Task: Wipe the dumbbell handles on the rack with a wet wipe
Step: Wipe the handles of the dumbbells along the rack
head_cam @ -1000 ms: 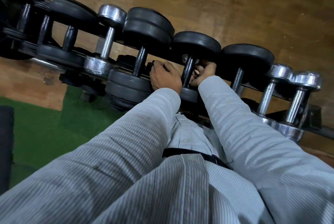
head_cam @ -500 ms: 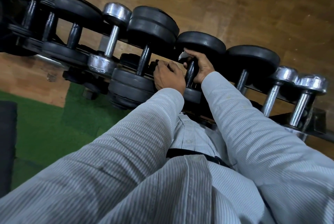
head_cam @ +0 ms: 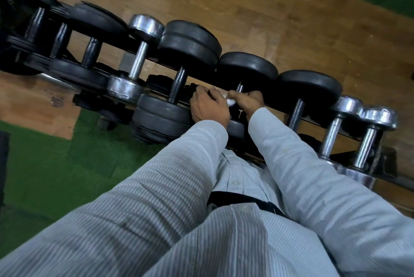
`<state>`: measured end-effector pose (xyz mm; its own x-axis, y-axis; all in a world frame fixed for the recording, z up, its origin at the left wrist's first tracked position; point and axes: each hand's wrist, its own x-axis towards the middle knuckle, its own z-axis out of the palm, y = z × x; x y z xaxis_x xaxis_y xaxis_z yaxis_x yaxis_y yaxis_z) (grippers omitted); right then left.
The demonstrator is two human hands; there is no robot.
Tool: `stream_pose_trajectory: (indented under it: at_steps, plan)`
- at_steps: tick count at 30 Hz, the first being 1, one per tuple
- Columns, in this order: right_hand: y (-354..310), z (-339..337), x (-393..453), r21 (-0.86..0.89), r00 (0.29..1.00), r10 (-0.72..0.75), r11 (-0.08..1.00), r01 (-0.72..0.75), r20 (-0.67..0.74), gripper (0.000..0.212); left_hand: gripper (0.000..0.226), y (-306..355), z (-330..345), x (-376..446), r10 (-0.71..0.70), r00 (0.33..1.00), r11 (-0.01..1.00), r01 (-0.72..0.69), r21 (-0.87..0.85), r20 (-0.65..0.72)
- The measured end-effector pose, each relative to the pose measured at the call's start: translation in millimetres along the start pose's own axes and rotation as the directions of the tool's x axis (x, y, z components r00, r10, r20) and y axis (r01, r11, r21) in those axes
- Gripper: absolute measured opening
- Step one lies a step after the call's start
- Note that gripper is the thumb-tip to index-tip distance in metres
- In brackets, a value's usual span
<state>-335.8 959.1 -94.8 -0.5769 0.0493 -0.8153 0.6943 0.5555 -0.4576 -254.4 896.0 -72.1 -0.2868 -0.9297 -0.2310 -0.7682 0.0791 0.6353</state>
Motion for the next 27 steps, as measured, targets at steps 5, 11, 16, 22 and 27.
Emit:
stream_pose_trajectory:
  at_steps: [5, 11, 16, 22, 27]
  plan:
    - [18.6, -13.6, 1.1, -0.309, 0.993, -0.028, 0.949, 0.062, 0.114, 0.041, 0.025, -0.4, -0.5, 2.6, -0.008, 1.000, 1.000, 0.008, 0.013, 0.020]
    - [25.6, -40.4, -0.5, -0.360, 0.983, -0.172, 0.914, 0.185, 0.071, 0.028, 0.021, 0.5, -2.2, 1.1, -0.004, 1.000, 1.000, 0.004, -0.012, 0.017]
    - [32.4, -57.4, -7.9, -0.195, 0.971, -0.237, 0.953, 0.230, -0.015, 0.019, 0.022, 3.8, -8.1, -2.6, 0.039, 0.999, 0.999, -0.038, -0.016, 0.028]
    - [30.6, -79.7, -19.3, 0.179, 0.963, -0.269, 0.947, 0.266, -0.010, 0.010, 0.025, 6.8, -15.4, -12.2, 0.134, 0.990, 0.991, -0.135, 0.025, 0.040]
    - [32.2, -94.5, -24.6, 0.288, 0.936, -0.352, 0.896, 0.339, -0.006, 0.011, 0.017, 24.6, -17.3, -39.4, 0.221, 0.975, 0.975, -0.221, -0.025, 0.036]
